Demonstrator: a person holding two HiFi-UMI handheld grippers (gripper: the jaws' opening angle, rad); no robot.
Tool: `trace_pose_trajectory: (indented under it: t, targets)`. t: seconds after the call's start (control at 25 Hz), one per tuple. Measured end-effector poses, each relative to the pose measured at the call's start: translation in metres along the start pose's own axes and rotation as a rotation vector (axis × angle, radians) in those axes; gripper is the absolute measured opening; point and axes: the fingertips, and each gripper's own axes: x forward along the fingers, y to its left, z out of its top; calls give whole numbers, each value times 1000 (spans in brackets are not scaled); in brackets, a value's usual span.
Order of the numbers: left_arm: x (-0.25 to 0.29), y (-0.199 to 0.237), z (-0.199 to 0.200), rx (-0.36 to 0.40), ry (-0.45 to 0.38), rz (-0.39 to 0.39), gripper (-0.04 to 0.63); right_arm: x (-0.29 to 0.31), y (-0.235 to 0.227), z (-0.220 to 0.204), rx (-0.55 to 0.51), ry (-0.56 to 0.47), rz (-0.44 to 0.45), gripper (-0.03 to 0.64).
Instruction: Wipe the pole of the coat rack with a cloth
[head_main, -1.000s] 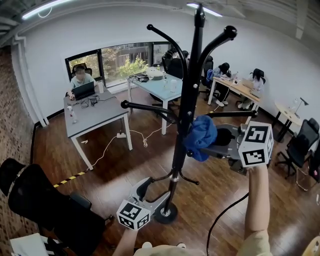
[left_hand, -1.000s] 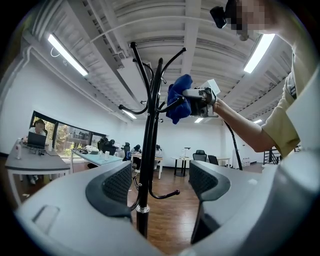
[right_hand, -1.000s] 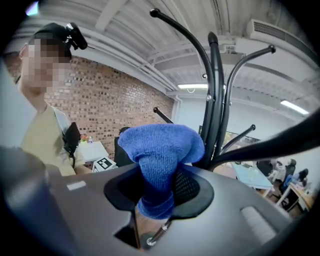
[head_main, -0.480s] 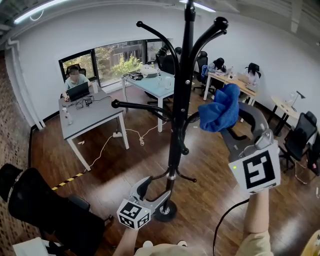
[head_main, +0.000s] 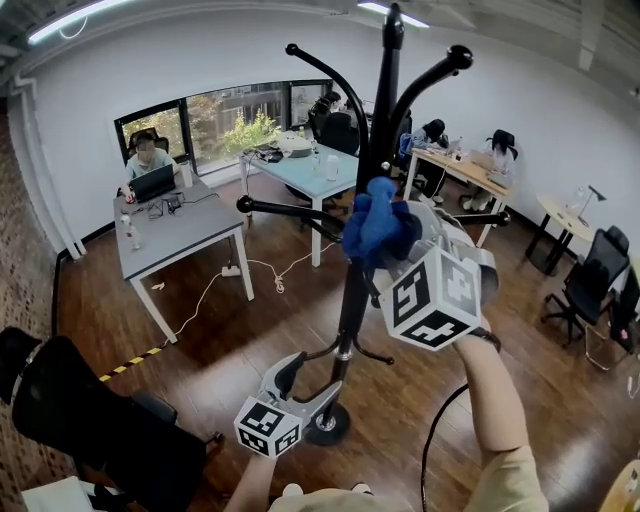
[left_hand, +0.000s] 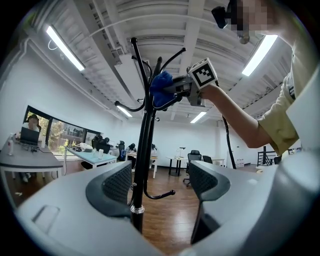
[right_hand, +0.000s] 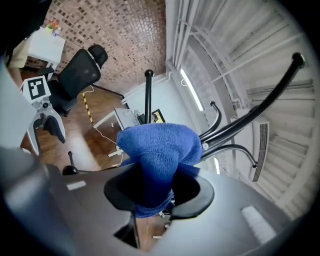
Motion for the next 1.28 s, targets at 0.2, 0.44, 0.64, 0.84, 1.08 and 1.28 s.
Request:
trace_pose_trajectory:
  t: [0.2, 0.44, 0.64, 0.84, 1.08, 1.28]
  targets:
    - [3, 3, 3, 5, -2, -4, 337, -36, -35, -15, 9, 50, -162, 137]
    - [10, -4, 4, 13, 1, -36, 337, -101, -82, -43, 5, 128, -385, 137]
    - [19, -16, 4, 23, 2, -70, 337, -135, -94, -61, 57, 111, -459, 137]
    - [24, -21, 1, 26, 17, -64, 337, -171, -106, -62, 409, -186, -430, 137]
    - [25, -12, 2, 32, 22, -14, 337, -189, -152, -163, 690, -201, -554, 137]
    - [26, -15, 0, 27, 30, 12, 337, -72, -88, -205, 1075, -388, -192, 137]
